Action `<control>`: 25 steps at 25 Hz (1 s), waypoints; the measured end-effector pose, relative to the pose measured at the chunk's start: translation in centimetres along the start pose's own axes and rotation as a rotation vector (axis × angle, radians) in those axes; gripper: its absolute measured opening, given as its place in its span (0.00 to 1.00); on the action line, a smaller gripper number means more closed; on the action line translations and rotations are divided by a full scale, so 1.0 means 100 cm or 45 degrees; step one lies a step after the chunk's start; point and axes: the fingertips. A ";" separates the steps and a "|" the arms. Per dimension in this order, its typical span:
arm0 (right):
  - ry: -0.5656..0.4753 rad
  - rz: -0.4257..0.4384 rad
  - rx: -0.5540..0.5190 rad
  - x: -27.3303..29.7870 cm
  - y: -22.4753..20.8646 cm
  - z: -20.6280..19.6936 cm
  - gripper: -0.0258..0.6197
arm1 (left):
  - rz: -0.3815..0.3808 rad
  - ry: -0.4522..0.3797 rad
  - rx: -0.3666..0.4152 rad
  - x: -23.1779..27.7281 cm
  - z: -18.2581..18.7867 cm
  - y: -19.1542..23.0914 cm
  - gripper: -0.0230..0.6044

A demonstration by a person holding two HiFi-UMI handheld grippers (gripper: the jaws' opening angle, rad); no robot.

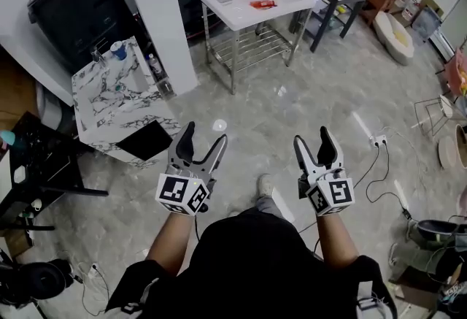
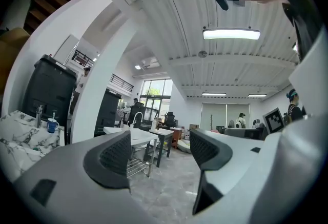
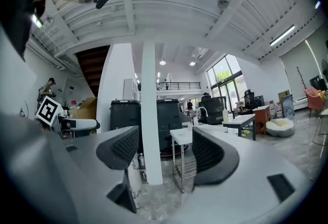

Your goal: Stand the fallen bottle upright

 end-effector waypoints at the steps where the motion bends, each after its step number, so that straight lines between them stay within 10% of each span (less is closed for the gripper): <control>1: -0.004 0.002 0.017 0.004 -0.004 0.000 0.53 | -0.001 0.005 -0.002 0.005 0.000 0.000 0.60; 25: -0.109 0.108 0.116 0.120 -0.230 0.008 0.53 | -0.045 0.106 0.093 0.250 -0.024 -0.067 0.60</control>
Point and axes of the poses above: the fingertips, and each gripper's own axes: x forward along the fingers, y to its left, z out of its top, and after that the axes turned 13 degrees about z, right-handed
